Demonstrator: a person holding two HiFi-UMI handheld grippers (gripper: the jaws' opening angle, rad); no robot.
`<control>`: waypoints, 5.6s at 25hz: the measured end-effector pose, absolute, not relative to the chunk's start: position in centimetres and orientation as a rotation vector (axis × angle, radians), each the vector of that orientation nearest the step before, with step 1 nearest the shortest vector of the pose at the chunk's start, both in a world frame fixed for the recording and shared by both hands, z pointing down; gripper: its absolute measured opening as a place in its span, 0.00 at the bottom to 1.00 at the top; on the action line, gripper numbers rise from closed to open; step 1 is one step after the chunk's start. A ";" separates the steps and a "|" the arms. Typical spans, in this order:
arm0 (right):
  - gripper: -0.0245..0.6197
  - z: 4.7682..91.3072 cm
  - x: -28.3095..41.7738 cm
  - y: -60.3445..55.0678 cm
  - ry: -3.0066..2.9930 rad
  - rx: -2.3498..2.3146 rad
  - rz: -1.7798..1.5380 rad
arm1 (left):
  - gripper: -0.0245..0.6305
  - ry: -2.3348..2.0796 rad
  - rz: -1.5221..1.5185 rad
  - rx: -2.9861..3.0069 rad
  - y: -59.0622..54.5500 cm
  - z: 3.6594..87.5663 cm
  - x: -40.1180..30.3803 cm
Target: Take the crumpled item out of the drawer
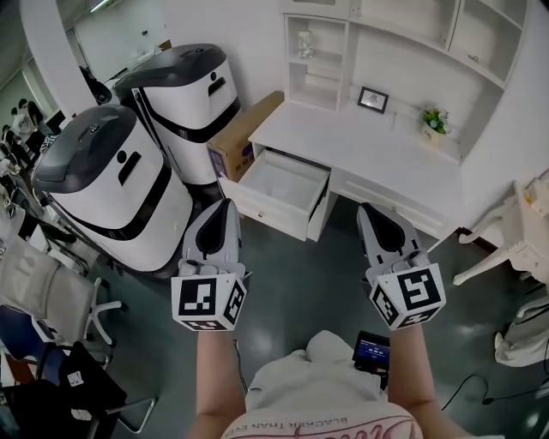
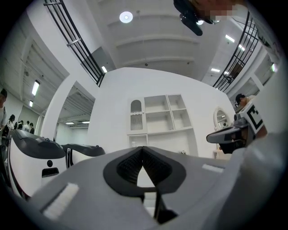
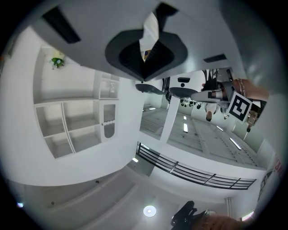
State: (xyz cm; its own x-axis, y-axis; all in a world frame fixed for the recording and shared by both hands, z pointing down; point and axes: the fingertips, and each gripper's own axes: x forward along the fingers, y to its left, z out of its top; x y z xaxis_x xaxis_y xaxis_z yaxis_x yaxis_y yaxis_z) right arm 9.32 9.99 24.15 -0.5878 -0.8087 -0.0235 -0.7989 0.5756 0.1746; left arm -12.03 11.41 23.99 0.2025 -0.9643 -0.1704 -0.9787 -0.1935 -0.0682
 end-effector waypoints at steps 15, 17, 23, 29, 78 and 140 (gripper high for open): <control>0.05 26.9 6.4 -1.1 -2.765 1.303 -0.193 | 0.06 1.961 0.183 -2.306 1.7 25.7 -15.2; 0.05 27.3 5.9 -3.5 -2.764 1.293 -0.184 | 0.08 1.964 0.172 -2.323 -0.6 26.1 -15.4; 0.05 28.7 5.3 -10.5 -2.759 1.261 -0.135 | 0.28 1.969 0.127 -2.412 -8.0 27.8 -15.4; 0.05 29.4 5.5 -18.0 -2.746 1.247 -0.090 | 0.43 1.943 0.061 -2.495 -15.4 29.3 -14.5; 0.05 56.2 1.9 -29.4 -2.281 1.198 0.577 | 0.32 1.447 -1.207 -3.355 -34.0 63.7 -14.1; 0.05 54.8 1.3 -27.7 -2.262 1.165 0.529 | 0.15 0.437 -1.824 -3.087 -29.8 68.6 -11.3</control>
State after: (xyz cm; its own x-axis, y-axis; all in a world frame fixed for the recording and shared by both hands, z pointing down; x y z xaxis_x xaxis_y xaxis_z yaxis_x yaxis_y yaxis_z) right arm 1.35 -27.70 54.81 -0.4832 -0.6187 0.6195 -0.8294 0.5501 -0.0974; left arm -11.27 -29.78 68.59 0.4900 0.0337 0.8711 -0.4244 -0.8636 0.2721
